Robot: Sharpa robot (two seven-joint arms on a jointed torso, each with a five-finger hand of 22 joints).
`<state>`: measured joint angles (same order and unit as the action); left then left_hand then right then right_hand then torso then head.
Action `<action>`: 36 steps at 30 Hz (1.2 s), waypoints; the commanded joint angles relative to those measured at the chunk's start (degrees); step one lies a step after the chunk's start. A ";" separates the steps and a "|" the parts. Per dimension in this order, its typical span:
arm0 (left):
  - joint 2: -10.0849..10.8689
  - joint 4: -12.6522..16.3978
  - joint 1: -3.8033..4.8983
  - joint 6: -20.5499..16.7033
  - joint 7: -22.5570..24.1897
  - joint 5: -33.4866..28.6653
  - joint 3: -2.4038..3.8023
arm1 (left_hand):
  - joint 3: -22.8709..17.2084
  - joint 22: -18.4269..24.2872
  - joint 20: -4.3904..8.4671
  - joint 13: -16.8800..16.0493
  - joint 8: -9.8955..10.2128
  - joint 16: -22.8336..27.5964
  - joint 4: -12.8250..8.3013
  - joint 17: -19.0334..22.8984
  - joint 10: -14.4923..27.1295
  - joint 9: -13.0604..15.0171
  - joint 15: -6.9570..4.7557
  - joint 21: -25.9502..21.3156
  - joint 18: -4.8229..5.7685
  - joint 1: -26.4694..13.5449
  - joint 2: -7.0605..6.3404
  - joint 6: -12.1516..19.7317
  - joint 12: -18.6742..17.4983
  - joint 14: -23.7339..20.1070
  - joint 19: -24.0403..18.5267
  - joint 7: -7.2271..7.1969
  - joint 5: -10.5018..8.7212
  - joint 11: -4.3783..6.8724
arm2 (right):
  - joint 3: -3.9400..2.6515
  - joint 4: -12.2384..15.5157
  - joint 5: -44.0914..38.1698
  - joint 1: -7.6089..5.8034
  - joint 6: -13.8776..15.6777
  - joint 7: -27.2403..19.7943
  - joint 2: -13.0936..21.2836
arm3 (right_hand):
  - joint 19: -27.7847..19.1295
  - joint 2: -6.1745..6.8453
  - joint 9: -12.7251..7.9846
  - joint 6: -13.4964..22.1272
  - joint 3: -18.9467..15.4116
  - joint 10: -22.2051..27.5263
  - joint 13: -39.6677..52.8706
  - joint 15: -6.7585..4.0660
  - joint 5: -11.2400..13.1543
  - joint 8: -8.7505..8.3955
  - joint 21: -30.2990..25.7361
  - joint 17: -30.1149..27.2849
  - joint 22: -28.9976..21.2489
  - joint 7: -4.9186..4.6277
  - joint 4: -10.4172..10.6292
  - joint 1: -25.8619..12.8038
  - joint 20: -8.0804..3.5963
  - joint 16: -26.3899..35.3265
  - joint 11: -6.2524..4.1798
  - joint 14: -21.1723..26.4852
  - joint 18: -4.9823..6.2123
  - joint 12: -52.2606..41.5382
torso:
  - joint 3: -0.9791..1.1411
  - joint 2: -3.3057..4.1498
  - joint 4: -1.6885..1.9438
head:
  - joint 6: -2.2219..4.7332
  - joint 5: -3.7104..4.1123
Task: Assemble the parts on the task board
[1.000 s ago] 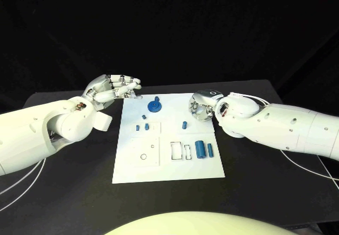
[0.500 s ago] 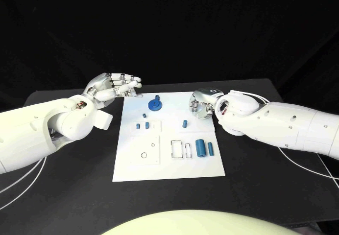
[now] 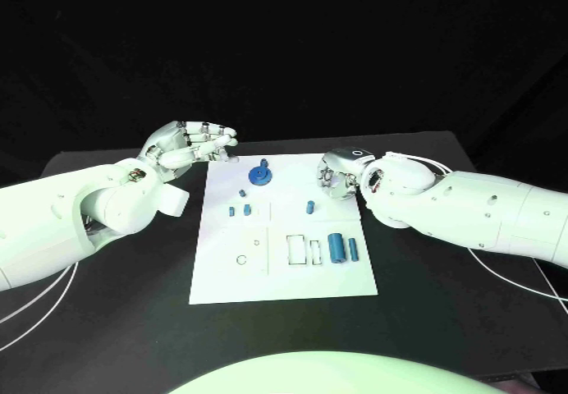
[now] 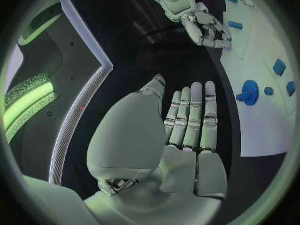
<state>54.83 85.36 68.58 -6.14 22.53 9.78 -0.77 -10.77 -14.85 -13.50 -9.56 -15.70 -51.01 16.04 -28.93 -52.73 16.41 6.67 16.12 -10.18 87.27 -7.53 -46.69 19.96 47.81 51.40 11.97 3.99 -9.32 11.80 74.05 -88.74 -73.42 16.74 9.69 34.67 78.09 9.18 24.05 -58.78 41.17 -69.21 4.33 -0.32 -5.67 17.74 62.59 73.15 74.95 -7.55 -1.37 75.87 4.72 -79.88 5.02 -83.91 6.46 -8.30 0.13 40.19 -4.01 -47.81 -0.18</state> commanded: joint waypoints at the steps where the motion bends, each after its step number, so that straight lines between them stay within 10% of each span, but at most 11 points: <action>1: -0.06 0.19 0.02 -0.34 0.96 0.57 0.06 | -0.28 0.05 -0.15 0.06 0.19 0.19 0.08 0.05 0.13 -0.07 -0.09 -0.30 -0.25 0.59 0.20 0.22 -0.10 -0.44 0.38 0.97 0.17 -0.28 | 0.68 0.26 -1.90 0.98 -2.29 1.64 0.16 | 0.42 -1.70 0.12 -0.32 0.45 -1.86 0.25 -0.40 -0.10 0.37 0.51 0.09 0.76 0.28 -0.31 1.22 -0.07 -0.31 -1.42 -3.07 -0.90 -0.20 | 0.02 -0.01 -0.04 | -0.07 0.00; 24: -0.08 -0.01 0.02 -0.51 1.21 0.63 0.06 | -0.30 0.10 -0.16 0.08 0.24 0.18 0.09 0.10 0.20 -0.09 -0.06 -0.38 -0.25 0.66 0.18 0.34 -0.12 -0.44 0.43 1.03 0.16 -0.33 | 0.45 1.56 -2.30 0.70 8.17 -0.16 1.62 | 1.33 -1.50 0.30 -0.67 1.51 -2.47 0.17 -0.69 -0.10 0.57 2.72 0.68 2.18 0.44 -1.19 1.24 -0.13 -0.83 -1.60 -3.17 -1.34 -0.01 | -0.05 0.03 -0.04 | -0.10 -0.19; 36: -0.07 -0.15 0.02 -0.45 1.35 0.62 0.06 | -0.31 0.14 -0.16 0.09 0.25 0.17 0.14 0.14 0.23 -0.10 -0.03 -0.44 -0.25 0.64 0.20 0.38 -0.11 -0.44 0.46 1.06 0.17 -0.35 | 0.13 3.17 2.29 0.26 8.21 -2.70 3.23 | 1.25 -1.55 0.29 -0.60 1.77 -2.47 0.12 -0.77 -0.11 0.50 2.56 0.41 2.15 0.35 -1.27 1.25 -0.08 -0.70 -1.57 -3.09 -1.31 0.11 | -0.03 -0.02 -0.18 | -0.25 -0.51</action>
<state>54.84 85.16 68.58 -6.67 22.92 10.25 -0.76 -10.76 -14.80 -13.71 -9.52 -15.71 -51.02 16.04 -28.88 -52.74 16.37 6.67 15.87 -10.18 87.50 -7.30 -46.70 19.96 47.81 51.60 11.97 3.99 -9.31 12.00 76.85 -88.76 -73.01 24.36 8.82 37.72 78.91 9.18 24.33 -59.15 42.55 -69.62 4.36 -0.85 -5.68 17.96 64.94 73.67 74.92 -7.17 -2.77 75.87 4.52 -80.51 5.44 -84.03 5.70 -7.92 0.08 40.20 -4.08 -48.10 -0.74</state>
